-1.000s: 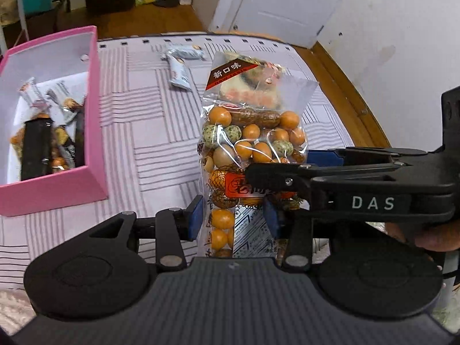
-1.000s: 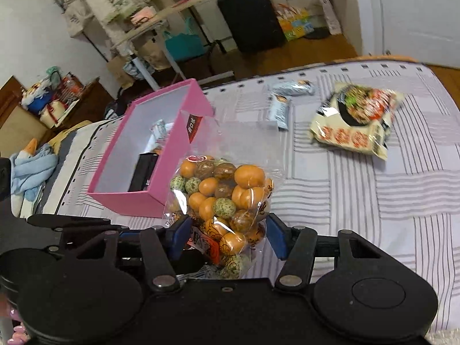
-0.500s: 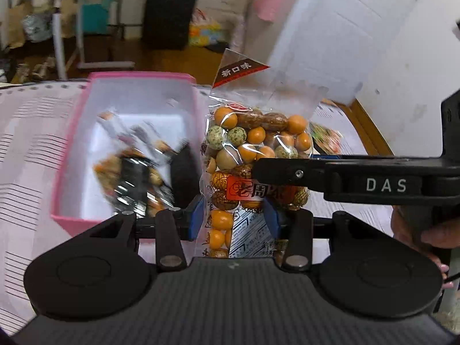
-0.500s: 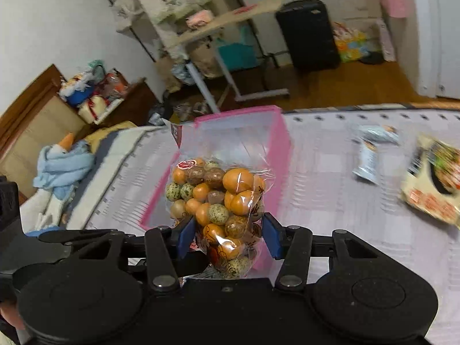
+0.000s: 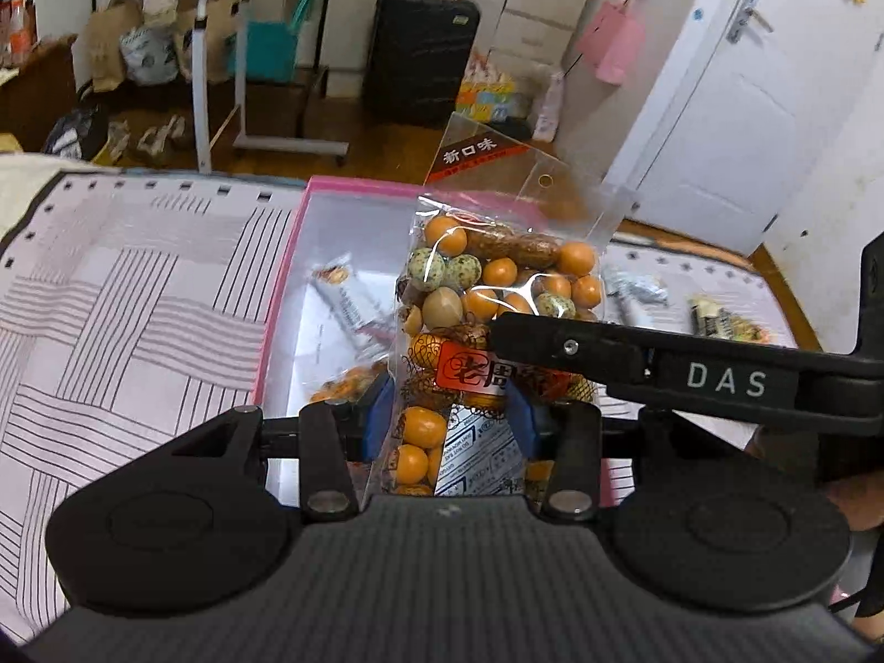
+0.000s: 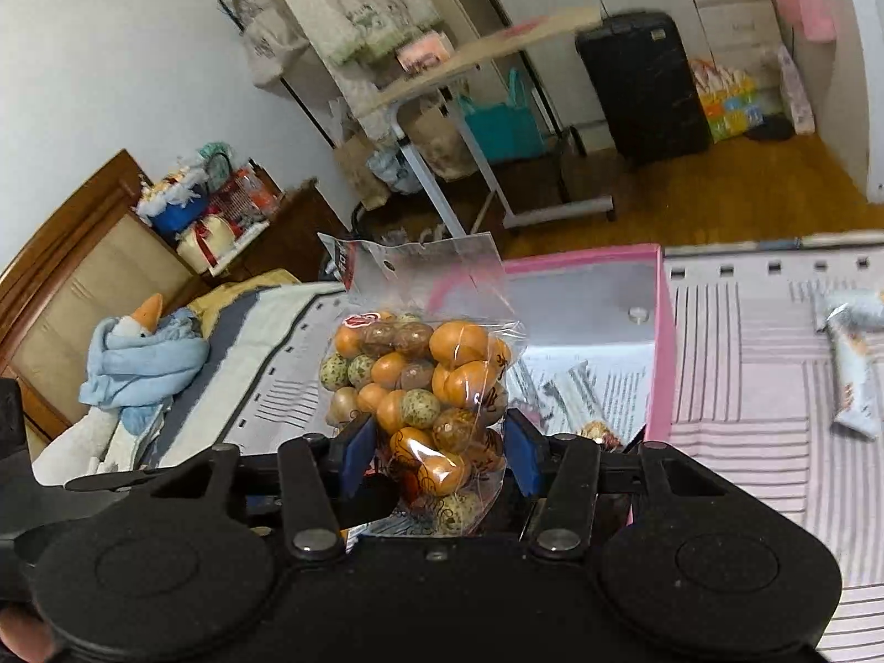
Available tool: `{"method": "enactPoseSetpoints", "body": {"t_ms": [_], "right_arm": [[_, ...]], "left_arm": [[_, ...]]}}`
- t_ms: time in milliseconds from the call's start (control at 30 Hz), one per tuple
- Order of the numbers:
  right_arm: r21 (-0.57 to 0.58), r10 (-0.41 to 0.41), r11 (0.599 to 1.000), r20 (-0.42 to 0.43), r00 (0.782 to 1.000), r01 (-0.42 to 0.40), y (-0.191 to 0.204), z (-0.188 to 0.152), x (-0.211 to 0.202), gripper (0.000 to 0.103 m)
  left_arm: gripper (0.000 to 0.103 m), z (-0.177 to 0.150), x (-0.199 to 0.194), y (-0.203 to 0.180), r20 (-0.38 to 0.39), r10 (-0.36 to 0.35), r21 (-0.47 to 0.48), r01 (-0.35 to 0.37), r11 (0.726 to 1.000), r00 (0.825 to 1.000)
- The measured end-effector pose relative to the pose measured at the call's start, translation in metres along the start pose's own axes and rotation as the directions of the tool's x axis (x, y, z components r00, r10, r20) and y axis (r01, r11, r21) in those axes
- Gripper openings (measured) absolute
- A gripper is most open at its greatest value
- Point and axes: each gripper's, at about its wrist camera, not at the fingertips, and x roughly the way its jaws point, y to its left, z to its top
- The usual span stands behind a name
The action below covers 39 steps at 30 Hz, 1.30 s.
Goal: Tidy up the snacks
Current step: 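Lower the peanut bag into the box and open the right gripper, then grasp a white snack bar with the left gripper while the right gripper grasps another white bar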
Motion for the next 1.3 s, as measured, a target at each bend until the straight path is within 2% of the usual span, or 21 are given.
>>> {"method": "enactPoseSetpoints", "body": {"t_ms": [100,200,367,400,533,700,800,1000,1300], "right_arm": [[0.033,-0.039,0.999,-0.038,0.999,0.04,-0.003,-0.005,0.021,0.056],[0.04,-0.078,0.996,-0.058,0.995,0.081,-0.002,-0.01,0.036,0.056],[0.079,-0.066,0.994,-0.067,0.996,0.071,-0.009,-0.012,0.044,0.057],[0.069,-0.074,0.995,-0.066,0.995,0.078,-0.008,-0.011,0.043,0.06],[-0.019,-0.096,0.995,-0.037,0.995,0.095,0.003,-0.01,0.023,0.064],[-0.096,-0.157,0.984,-0.059,0.986,0.151,0.011,-0.01,-0.009,0.064],[-0.129,-0.18,0.977,-0.063,0.982,0.171,0.012,-0.012,-0.031,0.064],[-0.164,-0.236,0.962,-0.081,0.968,0.22,0.007,-0.015,-0.073,0.064],[-0.185,-0.263,0.95,-0.048,0.964,0.251,-0.006,-0.021,-0.134,0.065]], "left_arm": [[0.042,0.001,0.021,0.008,-0.033,0.019,0.0,-0.019,1.0,0.999],[0.041,0.001,0.032,0.005,-0.053,0.058,0.039,-0.056,0.998,0.997],[0.041,0.0,0.037,0.006,-0.05,0.106,0.045,-0.104,0.994,0.993],[0.042,0.0,0.037,0.006,-0.046,0.115,0.047,-0.113,0.992,0.992],[0.044,-0.003,0.026,0.008,-0.049,0.13,0.028,-0.129,0.991,0.99],[0.048,-0.008,0.006,0.003,-0.067,0.146,0.036,-0.144,0.989,0.987],[0.053,-0.01,-0.008,-0.004,-0.07,0.133,0.05,-0.13,0.99,0.989],[0.058,-0.015,-0.035,-0.032,-0.063,0.117,0.108,-0.11,0.988,0.991],[0.06,-0.021,-0.066,-0.074,-0.022,0.08,0.168,-0.075,0.983,0.997]]}}
